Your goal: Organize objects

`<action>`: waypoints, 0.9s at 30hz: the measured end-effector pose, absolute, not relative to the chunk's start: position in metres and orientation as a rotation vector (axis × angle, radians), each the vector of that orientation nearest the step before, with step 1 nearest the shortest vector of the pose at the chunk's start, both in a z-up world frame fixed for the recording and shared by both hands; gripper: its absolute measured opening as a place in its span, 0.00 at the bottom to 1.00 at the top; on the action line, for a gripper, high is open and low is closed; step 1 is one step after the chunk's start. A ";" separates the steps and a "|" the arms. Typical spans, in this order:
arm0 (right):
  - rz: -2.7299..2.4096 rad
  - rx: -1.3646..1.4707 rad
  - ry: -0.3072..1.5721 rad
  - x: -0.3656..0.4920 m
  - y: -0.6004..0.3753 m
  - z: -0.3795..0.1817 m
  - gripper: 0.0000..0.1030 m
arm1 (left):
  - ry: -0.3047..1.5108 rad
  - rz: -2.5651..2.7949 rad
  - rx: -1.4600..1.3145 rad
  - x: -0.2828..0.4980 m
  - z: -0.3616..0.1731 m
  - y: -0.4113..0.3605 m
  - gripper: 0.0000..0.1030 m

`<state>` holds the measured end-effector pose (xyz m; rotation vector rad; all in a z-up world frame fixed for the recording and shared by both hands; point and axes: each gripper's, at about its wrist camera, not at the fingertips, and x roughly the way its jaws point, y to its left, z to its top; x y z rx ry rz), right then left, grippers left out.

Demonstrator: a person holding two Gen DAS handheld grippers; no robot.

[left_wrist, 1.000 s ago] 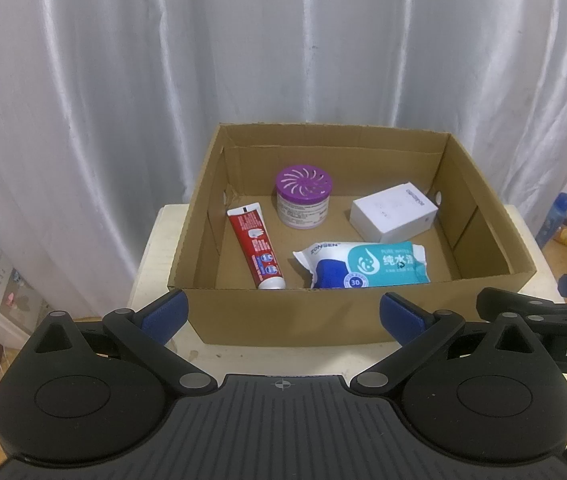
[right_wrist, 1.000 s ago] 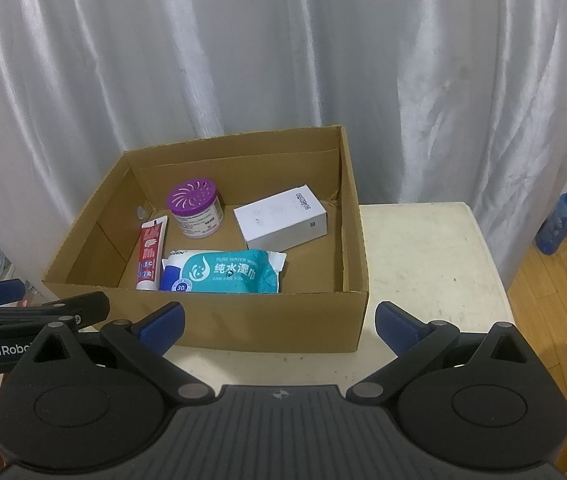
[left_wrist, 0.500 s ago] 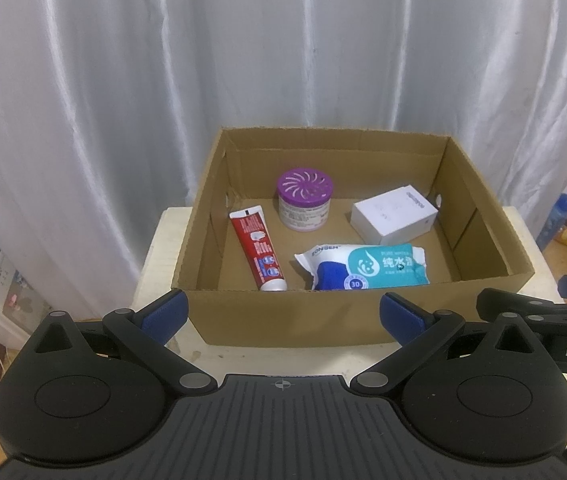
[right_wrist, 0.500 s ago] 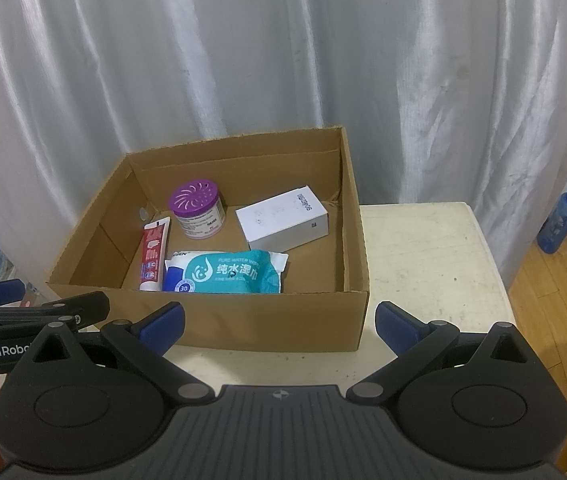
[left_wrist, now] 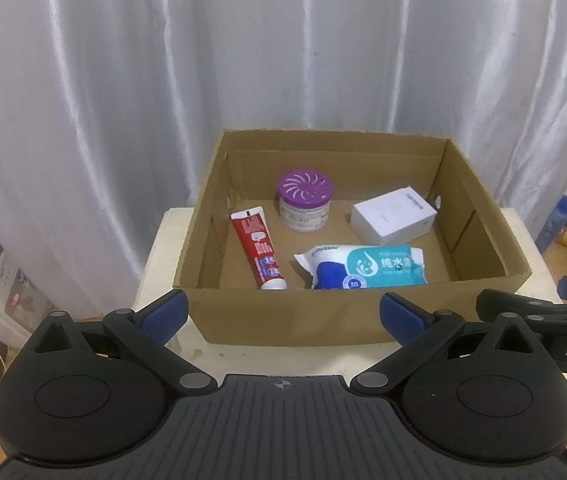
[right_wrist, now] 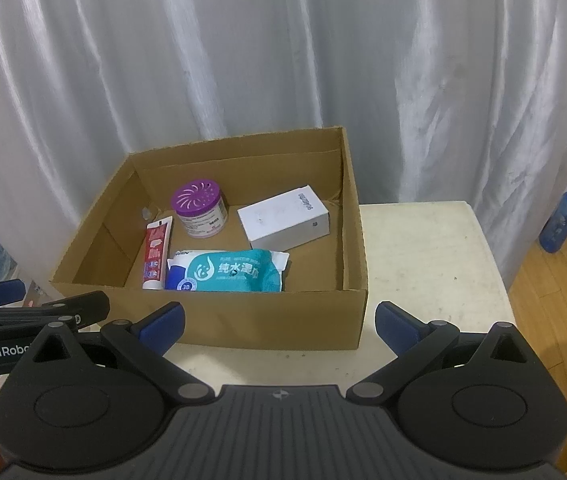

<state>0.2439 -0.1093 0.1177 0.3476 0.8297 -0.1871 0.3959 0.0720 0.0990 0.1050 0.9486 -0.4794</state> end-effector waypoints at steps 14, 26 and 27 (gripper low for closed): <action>-0.189 0.353 0.831 0.243 -0.111 0.117 1.00 | 0.948 -0.482 0.108 0.395 0.100 0.073 0.99; -0.189 0.358 0.834 0.242 -0.111 0.116 1.00 | 0.950 -0.483 0.110 0.394 0.100 0.072 0.99; -0.189 0.358 0.833 0.242 -0.111 0.116 1.00 | 0.950 -0.483 0.110 0.394 0.101 0.072 0.99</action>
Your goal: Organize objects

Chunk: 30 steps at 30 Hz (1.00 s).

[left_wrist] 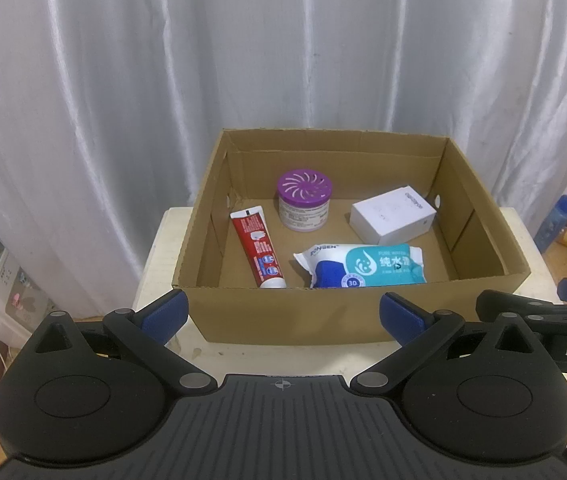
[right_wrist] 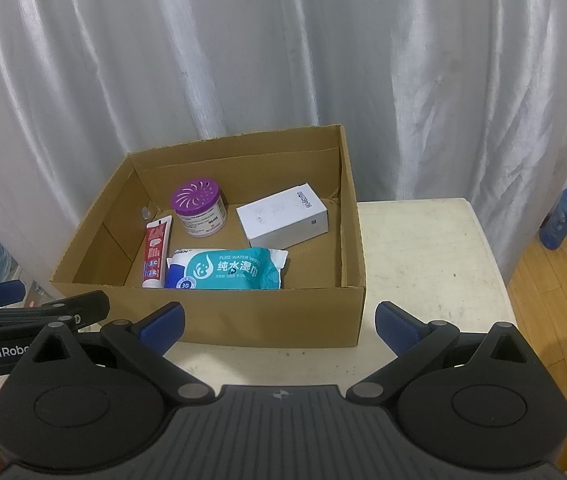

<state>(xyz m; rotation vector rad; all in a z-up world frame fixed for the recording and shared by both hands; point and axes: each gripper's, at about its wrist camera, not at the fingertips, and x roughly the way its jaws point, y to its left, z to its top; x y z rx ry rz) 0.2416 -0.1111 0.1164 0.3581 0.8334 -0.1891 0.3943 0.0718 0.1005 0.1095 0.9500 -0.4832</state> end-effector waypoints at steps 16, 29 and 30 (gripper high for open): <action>-0.190 0.361 0.834 0.241 -0.111 0.117 1.00 | 0.949 -0.483 0.111 0.394 0.101 0.072 0.99; -0.189 0.363 0.834 0.240 -0.111 0.117 1.00 | 0.949 -0.482 0.110 0.394 0.101 0.072 0.99; -0.190 0.363 0.834 0.239 -0.111 0.117 1.00 | 0.949 -0.482 0.111 0.394 0.101 0.072 0.99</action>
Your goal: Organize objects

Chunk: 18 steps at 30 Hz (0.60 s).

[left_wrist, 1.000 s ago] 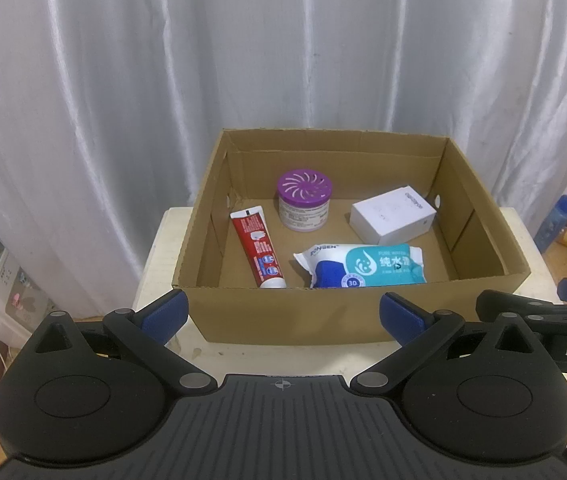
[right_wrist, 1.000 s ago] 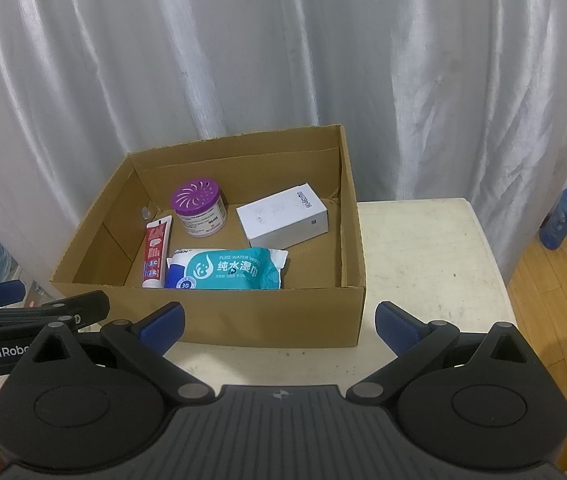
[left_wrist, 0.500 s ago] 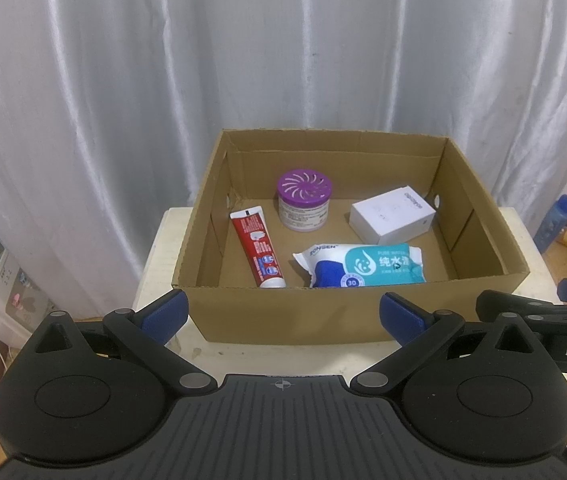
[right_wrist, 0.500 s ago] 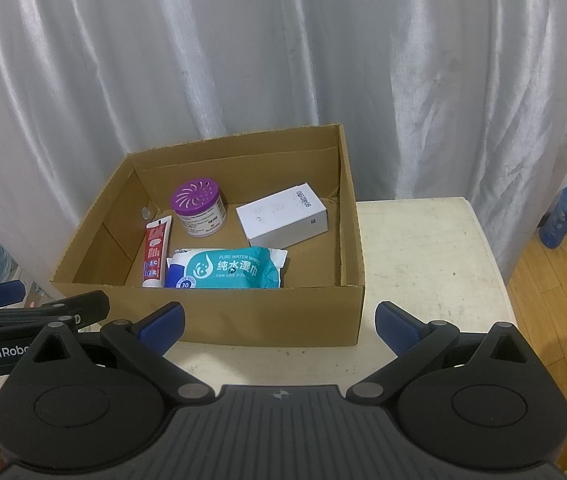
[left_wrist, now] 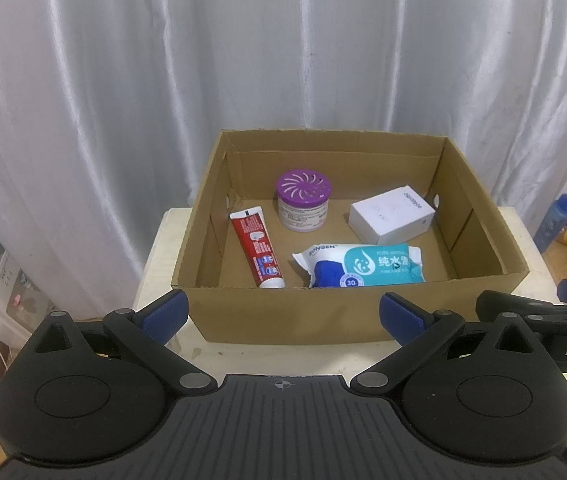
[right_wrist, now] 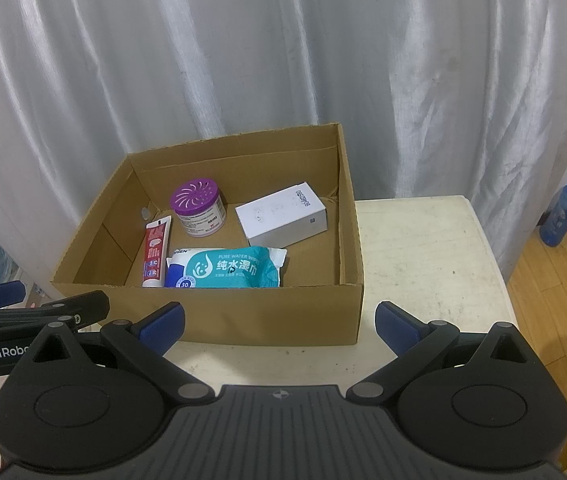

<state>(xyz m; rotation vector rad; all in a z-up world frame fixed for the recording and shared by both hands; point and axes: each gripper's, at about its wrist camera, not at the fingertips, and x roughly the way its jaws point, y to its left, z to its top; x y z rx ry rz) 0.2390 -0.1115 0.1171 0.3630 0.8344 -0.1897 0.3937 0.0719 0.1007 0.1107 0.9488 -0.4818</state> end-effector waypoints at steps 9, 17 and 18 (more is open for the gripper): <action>-0.194 0.364 0.835 0.239 -0.111 0.117 1.00 | 0.951 -0.484 0.106 0.392 0.103 0.072 0.99; -0.189 0.365 0.834 0.239 -0.112 0.117 1.00 | 0.949 -0.478 0.109 0.392 0.103 0.072 0.99; -0.189 0.365 0.834 0.239 -0.112 0.117 1.00 | 0.950 -0.477 0.108 0.393 0.103 0.072 0.99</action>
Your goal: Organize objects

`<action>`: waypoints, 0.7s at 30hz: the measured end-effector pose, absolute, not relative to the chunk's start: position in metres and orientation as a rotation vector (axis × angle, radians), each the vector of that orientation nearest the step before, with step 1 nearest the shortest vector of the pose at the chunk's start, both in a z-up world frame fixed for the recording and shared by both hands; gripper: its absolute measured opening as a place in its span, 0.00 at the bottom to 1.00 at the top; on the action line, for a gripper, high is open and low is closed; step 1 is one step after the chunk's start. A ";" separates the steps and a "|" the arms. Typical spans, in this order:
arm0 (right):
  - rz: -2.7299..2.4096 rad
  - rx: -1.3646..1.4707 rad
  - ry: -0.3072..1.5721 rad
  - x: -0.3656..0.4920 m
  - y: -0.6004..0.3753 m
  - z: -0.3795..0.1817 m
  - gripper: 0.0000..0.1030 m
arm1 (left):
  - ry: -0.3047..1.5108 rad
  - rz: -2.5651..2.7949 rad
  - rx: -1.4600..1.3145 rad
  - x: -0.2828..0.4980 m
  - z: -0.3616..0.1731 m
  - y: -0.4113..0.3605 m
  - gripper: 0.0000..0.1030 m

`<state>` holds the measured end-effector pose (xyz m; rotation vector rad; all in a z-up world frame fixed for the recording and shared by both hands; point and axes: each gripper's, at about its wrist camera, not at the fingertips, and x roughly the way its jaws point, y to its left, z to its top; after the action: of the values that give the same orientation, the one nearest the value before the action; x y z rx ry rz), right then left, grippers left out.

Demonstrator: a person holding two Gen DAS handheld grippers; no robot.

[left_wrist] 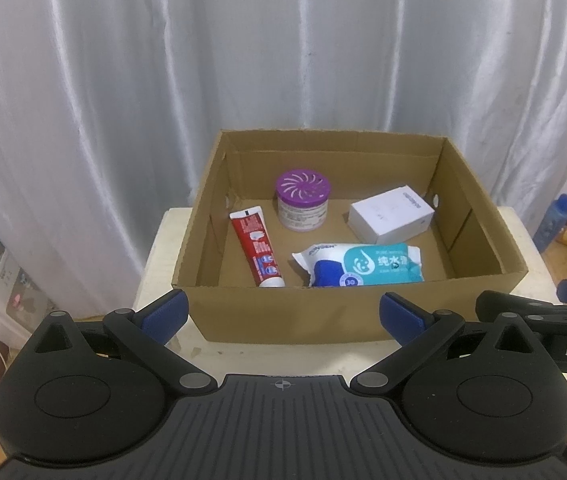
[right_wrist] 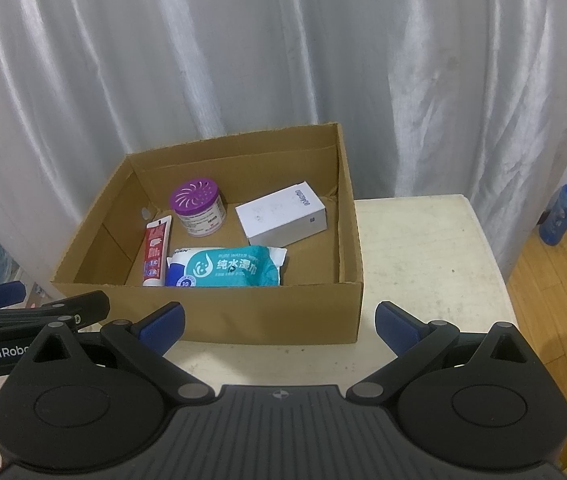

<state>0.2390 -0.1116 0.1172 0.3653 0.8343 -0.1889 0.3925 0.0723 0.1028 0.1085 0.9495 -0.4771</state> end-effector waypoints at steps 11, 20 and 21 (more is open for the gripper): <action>-0.191 0.364 0.833 0.239 -0.111 0.119 1.00 | 0.949 -0.479 0.111 0.393 0.103 0.073 0.99; -0.190 0.370 0.834 0.239 -0.112 0.119 1.00 | 0.949 -0.479 0.110 0.393 0.103 0.073 0.99; -0.190 0.369 0.835 0.239 -0.112 0.119 1.00 | 0.950 -0.479 0.111 0.393 0.103 0.073 0.99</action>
<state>0.2392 -0.1117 0.1189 0.3693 0.8348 -0.1900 0.3933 0.0729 0.1027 0.1108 0.9496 -0.4792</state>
